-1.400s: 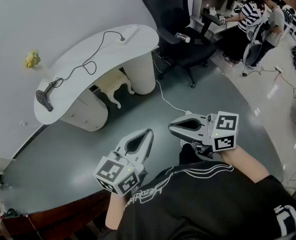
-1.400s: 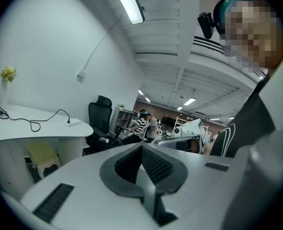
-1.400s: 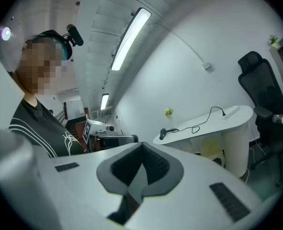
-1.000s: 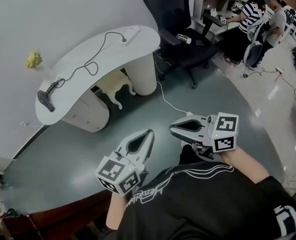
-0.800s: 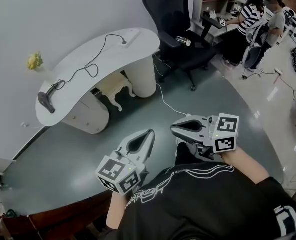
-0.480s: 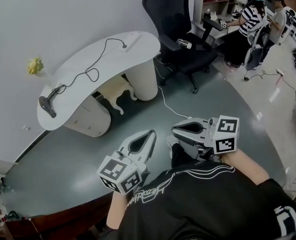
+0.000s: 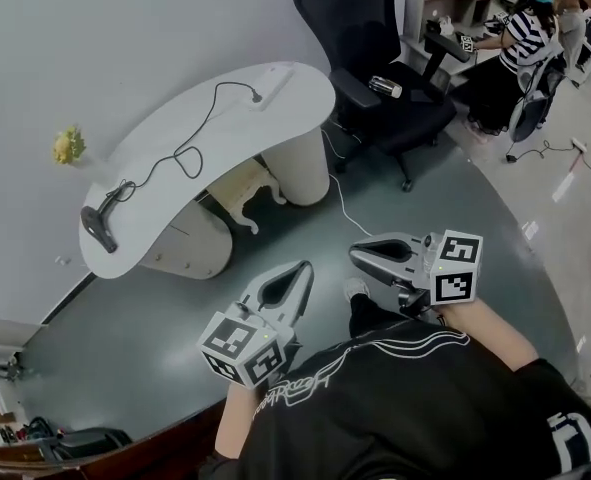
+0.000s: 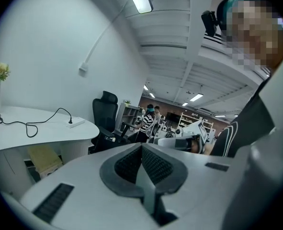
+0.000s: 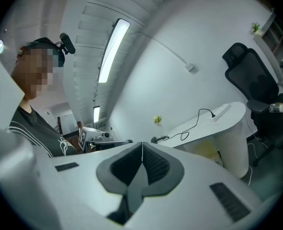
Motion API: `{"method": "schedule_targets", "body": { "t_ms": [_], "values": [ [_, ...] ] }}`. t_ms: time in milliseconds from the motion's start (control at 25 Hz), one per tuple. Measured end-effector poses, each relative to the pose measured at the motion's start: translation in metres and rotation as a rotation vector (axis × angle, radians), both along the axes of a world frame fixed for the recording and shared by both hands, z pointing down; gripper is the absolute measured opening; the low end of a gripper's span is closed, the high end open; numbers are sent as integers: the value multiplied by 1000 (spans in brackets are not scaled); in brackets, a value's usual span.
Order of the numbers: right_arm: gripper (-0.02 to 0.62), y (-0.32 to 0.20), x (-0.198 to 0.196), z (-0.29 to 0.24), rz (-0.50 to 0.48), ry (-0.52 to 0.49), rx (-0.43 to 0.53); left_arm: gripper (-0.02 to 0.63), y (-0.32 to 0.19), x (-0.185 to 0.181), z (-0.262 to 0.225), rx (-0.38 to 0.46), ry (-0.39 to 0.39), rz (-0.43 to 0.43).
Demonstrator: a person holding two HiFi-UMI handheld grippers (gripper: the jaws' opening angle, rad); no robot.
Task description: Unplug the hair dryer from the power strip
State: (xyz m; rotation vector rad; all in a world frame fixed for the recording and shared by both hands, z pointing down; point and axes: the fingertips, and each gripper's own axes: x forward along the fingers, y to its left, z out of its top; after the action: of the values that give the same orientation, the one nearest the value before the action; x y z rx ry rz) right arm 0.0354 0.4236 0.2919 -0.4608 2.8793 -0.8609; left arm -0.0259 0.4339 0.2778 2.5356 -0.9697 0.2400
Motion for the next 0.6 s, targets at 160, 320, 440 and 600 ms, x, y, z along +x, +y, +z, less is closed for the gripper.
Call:
{"method": "schedule_targets", "body": {
  "t_ms": [160,320,440,600],
  "values": [
    [-3,-64,5,11,4,-13,-29,3,-64,5,14,-36,-12,0],
    [-3,-132,16,23,11,-20,-66,3,-132,14,28,-84,-28,-6],
    [-3,-189,25,25,18,-24,-81,3,-185,22,34,-116,-44,-1],
    [-3,-234,28,27,-5,-11,-68,3,-228,29,30,-115,-55,-6]
  ]
}}
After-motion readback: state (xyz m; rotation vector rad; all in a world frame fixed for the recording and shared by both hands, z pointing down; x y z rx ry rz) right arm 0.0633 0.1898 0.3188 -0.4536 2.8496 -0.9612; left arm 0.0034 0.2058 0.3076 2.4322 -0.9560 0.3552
